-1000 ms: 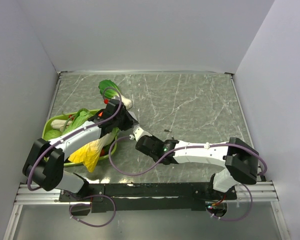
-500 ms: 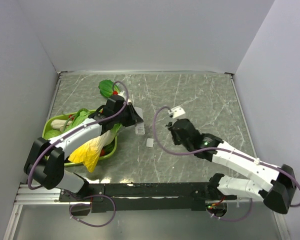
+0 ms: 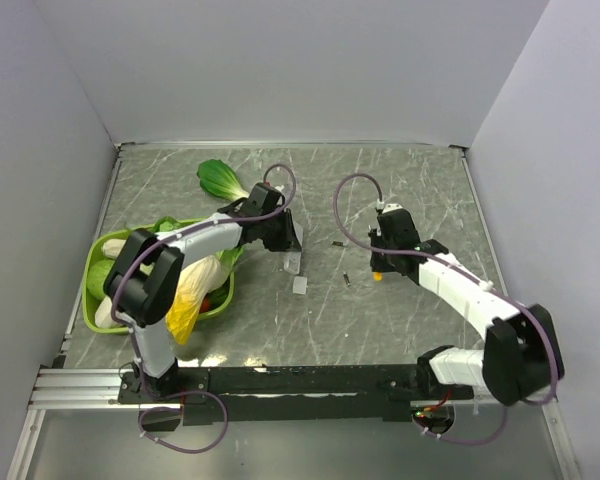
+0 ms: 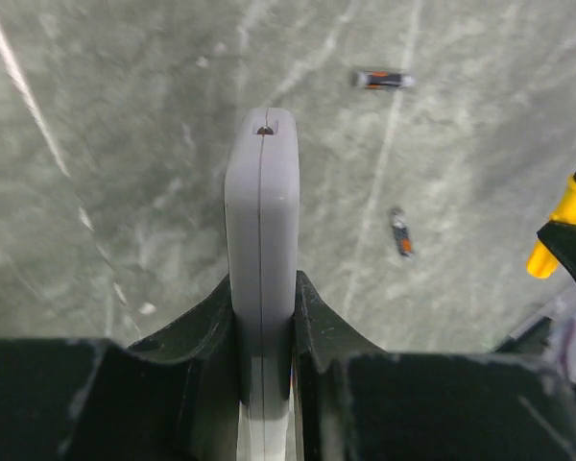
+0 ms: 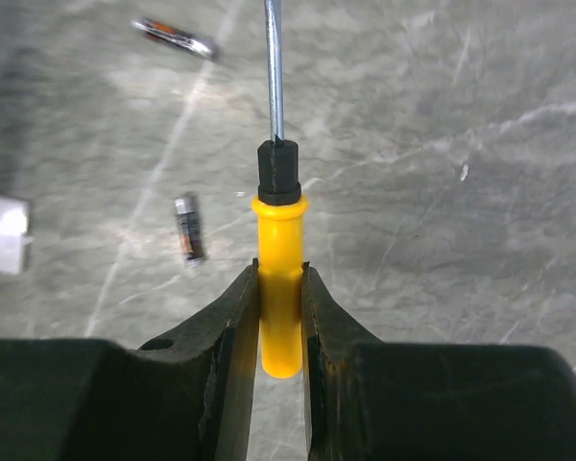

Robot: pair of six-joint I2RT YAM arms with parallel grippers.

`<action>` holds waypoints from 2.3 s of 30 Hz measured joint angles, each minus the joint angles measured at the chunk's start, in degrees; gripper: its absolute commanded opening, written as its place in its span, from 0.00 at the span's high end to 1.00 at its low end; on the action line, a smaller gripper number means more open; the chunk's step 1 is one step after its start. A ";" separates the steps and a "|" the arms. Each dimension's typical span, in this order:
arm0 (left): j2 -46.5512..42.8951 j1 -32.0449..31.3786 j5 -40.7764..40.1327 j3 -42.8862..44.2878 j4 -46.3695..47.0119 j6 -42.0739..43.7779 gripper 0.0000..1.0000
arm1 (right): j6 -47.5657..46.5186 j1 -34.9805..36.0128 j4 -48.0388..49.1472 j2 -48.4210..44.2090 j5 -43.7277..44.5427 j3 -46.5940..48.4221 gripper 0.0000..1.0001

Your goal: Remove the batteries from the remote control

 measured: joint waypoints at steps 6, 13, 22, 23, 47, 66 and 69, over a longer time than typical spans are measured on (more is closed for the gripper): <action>4.17 0.04 -3.17 4.46 -4.13 3.21 0.93 | -0.87 -4.98 0.68 9.62 -4.50 1.40 1.00; 6.45 0.07 -4.26 4.50 -6.40 4.42 0.89 | -1.84 -7.58 1.11 18.80 -7.17 6.29 0.98; 8.09 0.07 -5.40 4.76 -7.74 4.76 0.66 | -2.60 -8.44 1.09 19.32 -7.98 6.03 0.91; 8.13 0.04 -5.51 4.76 -7.74 4.96 0.62 | -2.60 -8.74 1.07 19.32 -8.26 5.95 0.90; 3.30 -0.04 -9.49 6.95 -12.44 6.12 0.01 | -3.80 -10.47 -2.91 21.81 -10.56 7.34 0.00; -39.85 -0.81 -0.50 -5.99 1.42 10.38 0.01 | -3.82 -6.62 -5.44 -24.04 -21.70 4.39 0.00; -46.23 -0.81 -0.61 -10.82 4.17 10.95 0.01 | -2.56 -6.56 -5.38 -31.08 -23.91 1.36 0.00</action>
